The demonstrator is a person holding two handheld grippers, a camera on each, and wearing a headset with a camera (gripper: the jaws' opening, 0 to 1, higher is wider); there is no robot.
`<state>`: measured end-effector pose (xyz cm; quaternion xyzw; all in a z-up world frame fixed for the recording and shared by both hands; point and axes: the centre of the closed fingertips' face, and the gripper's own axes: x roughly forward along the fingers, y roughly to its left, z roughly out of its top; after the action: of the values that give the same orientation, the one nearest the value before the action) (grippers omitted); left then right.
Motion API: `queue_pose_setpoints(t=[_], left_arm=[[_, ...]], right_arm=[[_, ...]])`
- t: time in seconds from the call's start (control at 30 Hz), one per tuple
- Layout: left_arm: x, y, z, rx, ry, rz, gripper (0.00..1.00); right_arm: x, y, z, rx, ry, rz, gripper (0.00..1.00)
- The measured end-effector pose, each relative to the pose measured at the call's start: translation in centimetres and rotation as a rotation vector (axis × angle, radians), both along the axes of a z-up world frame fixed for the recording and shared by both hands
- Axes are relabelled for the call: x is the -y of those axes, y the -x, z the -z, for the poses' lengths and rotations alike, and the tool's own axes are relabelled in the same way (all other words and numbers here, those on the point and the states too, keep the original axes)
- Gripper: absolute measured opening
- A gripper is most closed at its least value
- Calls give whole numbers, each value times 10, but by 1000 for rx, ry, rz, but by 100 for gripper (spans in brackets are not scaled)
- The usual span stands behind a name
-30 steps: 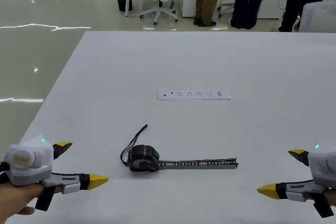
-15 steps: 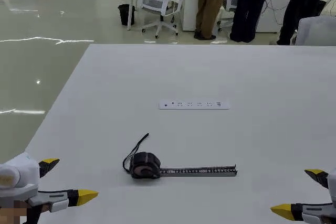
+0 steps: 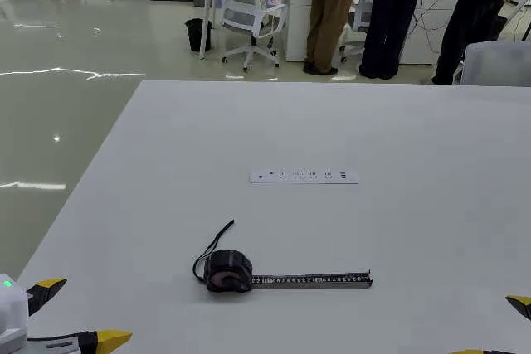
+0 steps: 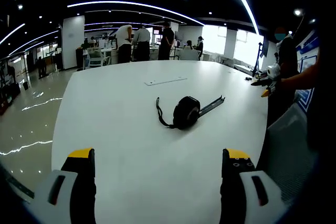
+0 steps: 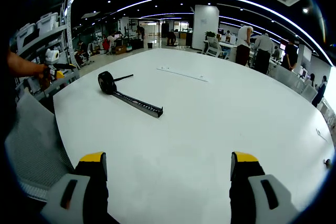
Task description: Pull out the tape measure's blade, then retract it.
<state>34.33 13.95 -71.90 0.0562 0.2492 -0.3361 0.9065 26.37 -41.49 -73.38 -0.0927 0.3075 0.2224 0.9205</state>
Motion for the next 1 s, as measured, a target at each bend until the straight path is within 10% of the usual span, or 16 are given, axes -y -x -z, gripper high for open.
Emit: queue_pose_setpoints(t=[0.37,1.0], left_arm=[[-8,13,1,-4,-14,9,99],[-5,2,2,6,-12,-64,99]], right_arm=[[6,3,10,7,19,15,100],[1,-3,10,27,14,-34,99]])
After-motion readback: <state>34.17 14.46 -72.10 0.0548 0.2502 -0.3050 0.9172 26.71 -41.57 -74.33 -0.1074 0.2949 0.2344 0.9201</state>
